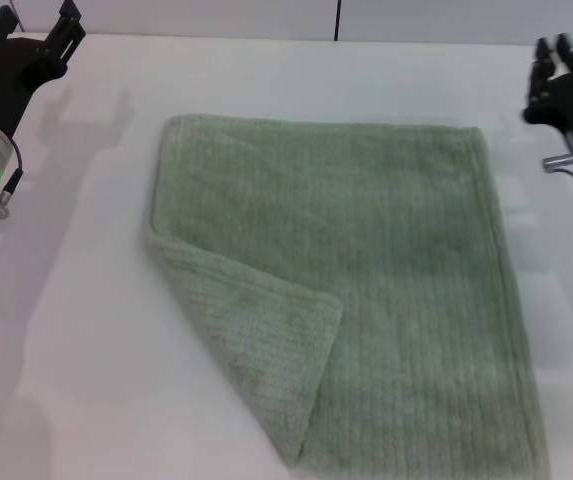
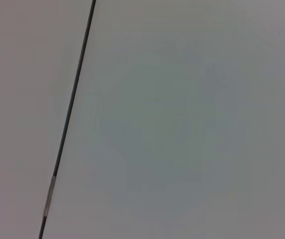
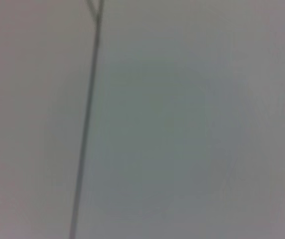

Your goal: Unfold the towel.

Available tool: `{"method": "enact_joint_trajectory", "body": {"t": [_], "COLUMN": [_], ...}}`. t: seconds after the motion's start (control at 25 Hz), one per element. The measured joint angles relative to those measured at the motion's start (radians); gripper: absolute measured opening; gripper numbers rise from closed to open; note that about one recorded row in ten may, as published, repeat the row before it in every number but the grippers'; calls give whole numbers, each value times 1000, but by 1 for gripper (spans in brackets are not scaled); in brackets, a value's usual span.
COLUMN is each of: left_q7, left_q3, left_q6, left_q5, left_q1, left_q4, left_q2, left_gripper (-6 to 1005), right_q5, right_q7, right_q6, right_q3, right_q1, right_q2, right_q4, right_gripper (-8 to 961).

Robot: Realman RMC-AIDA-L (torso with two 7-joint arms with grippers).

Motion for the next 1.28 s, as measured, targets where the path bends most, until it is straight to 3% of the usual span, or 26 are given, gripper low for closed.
{"method": "enact_joint_trajectory", "body": {"t": [0.32, 0.52, 0.72, 0.84, 0.96, 1.12, 1.28], "left_q7": [0, 0, 0, 1, 1, -5, -10], "left_q3": [5, 2, 0, 0, 0, 2, 3], "left_q6": [0, 0, -1, -1, 0, 5, 20], "left_q5": [0, 0, 0, -2, -3, -3, -2], "left_q1": [7, 17, 25, 26, 25, 24, 26], "left_q4": [2, 3, 12, 12, 12, 12, 11], "left_q2": [2, 3, 4, 4, 4, 3, 2], "left_gripper": [831, 830, 828, 828, 827, 826, 825], "right_q5": [-54, -52, -49, -51, -83, -231, -304], "right_q7": [-152, -431, -474, -466, -466, -465, -466], "right_q6": [-386, -767, -1274, -1548, -1831, -2069, -2142], "right_q3": [111, 323, 576, 727, 900, 1049, 1084], "right_q1": [-11, -97, -117, -71, 20, 149, 228], "right_q2": [-6, 1, -1, -6, -13, -22, -41], "right_q4": [-251, -559, -780, -827, -820, -756, -674], "right_gripper": [102, -5, -1, -1, -1, -1, -1]}}
